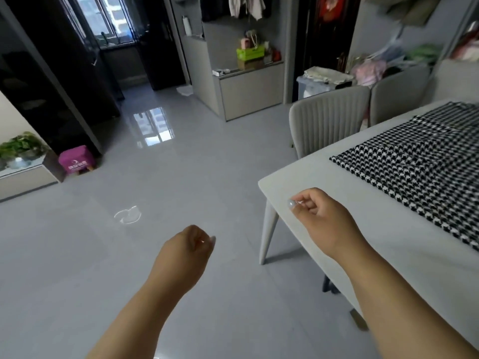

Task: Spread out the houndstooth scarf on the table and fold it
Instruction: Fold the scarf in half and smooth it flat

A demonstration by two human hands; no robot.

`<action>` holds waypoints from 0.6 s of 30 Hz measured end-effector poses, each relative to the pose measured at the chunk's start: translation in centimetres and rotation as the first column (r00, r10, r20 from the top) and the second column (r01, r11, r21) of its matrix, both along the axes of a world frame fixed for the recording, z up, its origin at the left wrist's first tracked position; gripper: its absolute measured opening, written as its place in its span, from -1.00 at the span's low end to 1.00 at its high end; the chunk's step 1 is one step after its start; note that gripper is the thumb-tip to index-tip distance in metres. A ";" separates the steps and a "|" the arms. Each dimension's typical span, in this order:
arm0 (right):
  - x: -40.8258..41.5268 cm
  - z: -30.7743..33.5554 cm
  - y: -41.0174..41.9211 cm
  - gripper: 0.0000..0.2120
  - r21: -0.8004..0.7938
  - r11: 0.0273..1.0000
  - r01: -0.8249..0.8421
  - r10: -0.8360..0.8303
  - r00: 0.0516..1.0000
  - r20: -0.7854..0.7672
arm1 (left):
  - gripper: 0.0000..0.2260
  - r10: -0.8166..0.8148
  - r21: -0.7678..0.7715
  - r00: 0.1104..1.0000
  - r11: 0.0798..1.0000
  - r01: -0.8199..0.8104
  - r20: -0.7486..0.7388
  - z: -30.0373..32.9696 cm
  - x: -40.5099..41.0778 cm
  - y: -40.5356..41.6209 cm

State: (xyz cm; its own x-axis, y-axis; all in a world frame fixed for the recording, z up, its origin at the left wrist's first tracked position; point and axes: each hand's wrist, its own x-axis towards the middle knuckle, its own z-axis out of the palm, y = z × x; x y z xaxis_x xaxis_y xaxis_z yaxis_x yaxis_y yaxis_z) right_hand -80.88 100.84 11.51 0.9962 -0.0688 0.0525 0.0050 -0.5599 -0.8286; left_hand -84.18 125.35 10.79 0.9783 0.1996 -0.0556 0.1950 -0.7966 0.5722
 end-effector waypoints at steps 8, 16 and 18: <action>13.4 -0.4 3.3 -0.81 0.029 0.993 0.111 -0.112 0.993 0.027 | -0.79 -0.105 -0.004 0.994 0.994 0.105 0.007 -0.1 15.3 3.0; 29.6 1.6 4.8 -0.76 0.008 0.980 0.200 -0.200 0.978 0.055 | -0.79 -0.189 -0.010 0.981 0.982 0.190 0.045 1.7 32.9 3.7; 32.8 1.8 5.3 -0.75 0.001 0.978 0.208 -0.208 0.977 0.053 | -0.80 -0.214 -0.009 0.976 0.977 0.214 0.044 1.9 36.7 4.1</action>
State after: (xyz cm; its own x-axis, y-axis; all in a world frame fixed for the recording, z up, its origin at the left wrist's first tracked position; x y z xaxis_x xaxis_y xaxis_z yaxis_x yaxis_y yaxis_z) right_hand -48.05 106.18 13.34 0.9560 -0.2735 0.1056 -0.0680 -0.5572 -0.8276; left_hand -47.53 129.43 12.69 0.9998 -0.0151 -0.0146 -0.0036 -0.8093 0.5874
